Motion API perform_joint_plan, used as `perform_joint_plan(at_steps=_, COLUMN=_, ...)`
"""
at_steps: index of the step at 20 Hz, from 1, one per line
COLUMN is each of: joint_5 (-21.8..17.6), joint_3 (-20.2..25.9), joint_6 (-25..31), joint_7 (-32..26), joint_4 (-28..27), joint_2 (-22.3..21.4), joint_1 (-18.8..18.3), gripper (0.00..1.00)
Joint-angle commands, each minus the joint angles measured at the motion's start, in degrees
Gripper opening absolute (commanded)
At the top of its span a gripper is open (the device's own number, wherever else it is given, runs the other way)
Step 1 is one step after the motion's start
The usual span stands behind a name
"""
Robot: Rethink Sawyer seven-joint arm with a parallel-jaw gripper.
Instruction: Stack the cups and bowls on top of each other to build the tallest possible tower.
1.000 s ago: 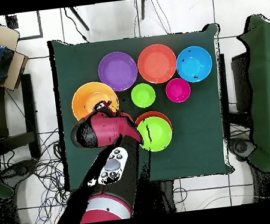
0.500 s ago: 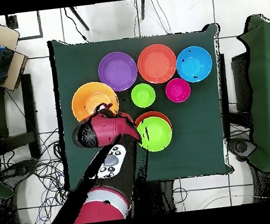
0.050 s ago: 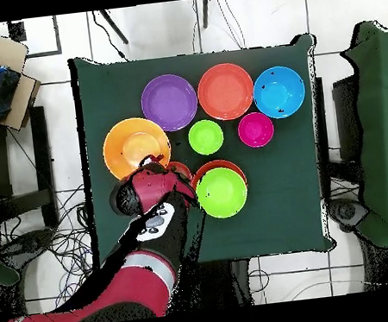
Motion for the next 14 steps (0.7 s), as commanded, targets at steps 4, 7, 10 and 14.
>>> perform_joint_plan(at_steps=4, joint_5=-2.13, joint_3=3.61, joint_6=-1.43, joint_7=0.92, joint_4=-2.72, joint_2=2.58, joint_1=0.54, gripper=1.0)
perform_joint_plan(at_steps=7, joint_5=-1.97, joint_3=3.43, joint_6=-1.25, joint_7=1.06, joint_4=-2.86, joint_2=2.65, joint_1=0.73, gripper=1.0)
perform_joint_plan(at_steps=10, joint_5=-1.91, joint_3=3.23, joint_6=-0.44, joint_7=1.04, joint_4=-2.54, joint_2=1.94, joint_1=0.9, gripper=1.0)
perform_joint_plan(at_steps=14, joint_5=-1.58, joint_3=3.0, joint_6=0.6, joint_7=1.13, joint_4=-2.6, joint_2=1.37, joint_1=1.35, gripper=1.0)
